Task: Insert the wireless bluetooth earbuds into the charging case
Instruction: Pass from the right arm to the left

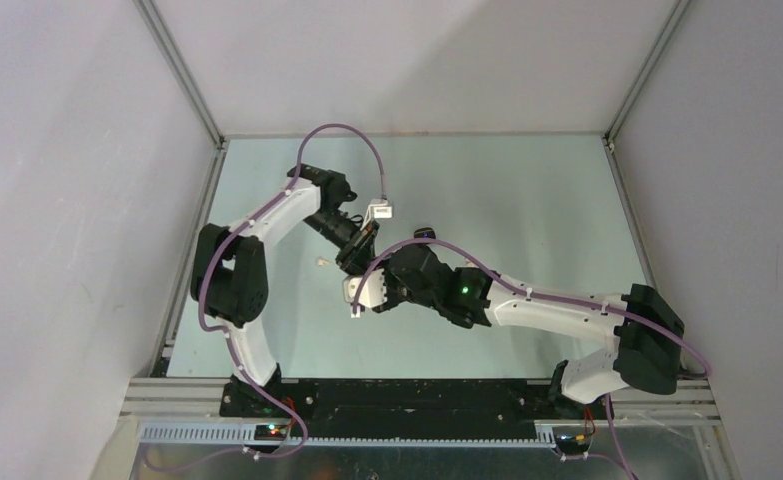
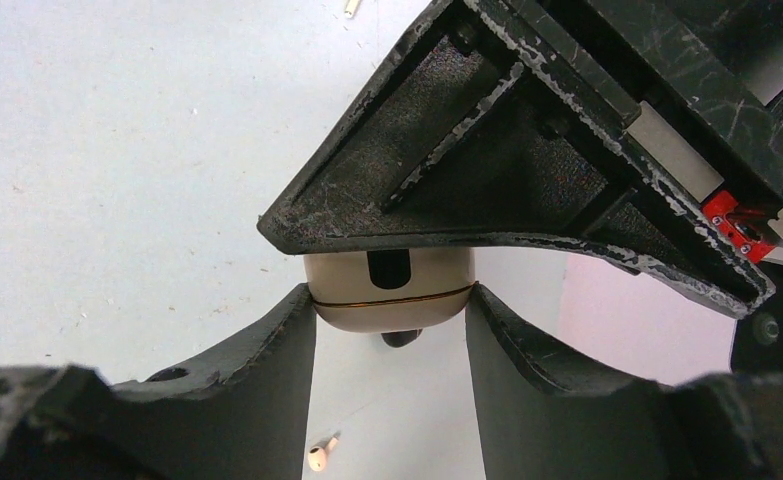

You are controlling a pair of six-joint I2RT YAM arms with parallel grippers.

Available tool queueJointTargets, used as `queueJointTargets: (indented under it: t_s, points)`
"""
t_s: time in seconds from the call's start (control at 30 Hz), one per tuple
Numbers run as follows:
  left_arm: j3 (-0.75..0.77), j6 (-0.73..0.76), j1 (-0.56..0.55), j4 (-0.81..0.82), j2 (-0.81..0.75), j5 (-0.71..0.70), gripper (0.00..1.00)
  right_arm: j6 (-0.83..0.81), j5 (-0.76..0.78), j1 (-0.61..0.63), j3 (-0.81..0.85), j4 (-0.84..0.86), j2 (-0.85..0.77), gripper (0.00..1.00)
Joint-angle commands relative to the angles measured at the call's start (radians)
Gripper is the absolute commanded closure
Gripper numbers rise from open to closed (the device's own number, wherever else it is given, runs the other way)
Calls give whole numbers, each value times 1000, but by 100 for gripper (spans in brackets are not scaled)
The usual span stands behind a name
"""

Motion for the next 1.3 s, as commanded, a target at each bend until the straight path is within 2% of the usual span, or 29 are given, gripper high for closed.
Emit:
queueJointTargets:
  t_s: [0.0, 0.17, 0.23, 0.3, 0.37, 0.4, 0.47, 0.63, 0.73, 0.87, 1.03, 1.07, 1.13, 1.27]
  points:
    - [1, -3, -28, -21, -6, 72, 70, -5, -18, 11, 7, 3, -10, 58]
    - [3, -3, -30, -21, -5, 71, 79, -5, -16, 16, 7, 3, -9, 57]
    - [3, 1, -32, -22, -5, 70, 83, -5, -10, 18, 7, 8, -6, 53]
    - [3, 7, -34, -26, -5, 69, 88, -4, 0, 19, 8, 14, -2, 45]
    - [3, 16, -35, -32, -4, 69, 91, 2, 6, 18, 7, 20, -2, 29]
    - [2, 20, -35, -37, -4, 69, 93, 5, 7, 17, 7, 21, -6, 15]
    - [2, 29, -35, -43, -5, 68, 95, 13, 0, 12, 7, 16, -18, 2]
    - [4, 41, -35, -48, -23, 67, 97, 60, -65, -30, 41, -44, -78, 1]
    - [10, 36, -35, -43, -42, 55, 97, 105, -129, -70, 91, -158, -114, 1]
    - [8, -25, -26, 11, -97, 26, 100, 149, -299, -155, 180, -328, -181, 1]
    - [-25, -211, -1, 232, -212, -73, 99, 182, -440, -239, 213, -419, -276, 1]
    - [-26, -341, 6, 256, -249, -89, 99, 204, -469, -265, 213, -418, -296, 1]
    - [-25, -310, 12, 315, -303, -142, 99, 260, -531, -318, 219, -402, -314, 0]
    - [-13, -380, 18, 448, -409, -203, 99, 392, -681, -439, 261, -361, -307, 0]
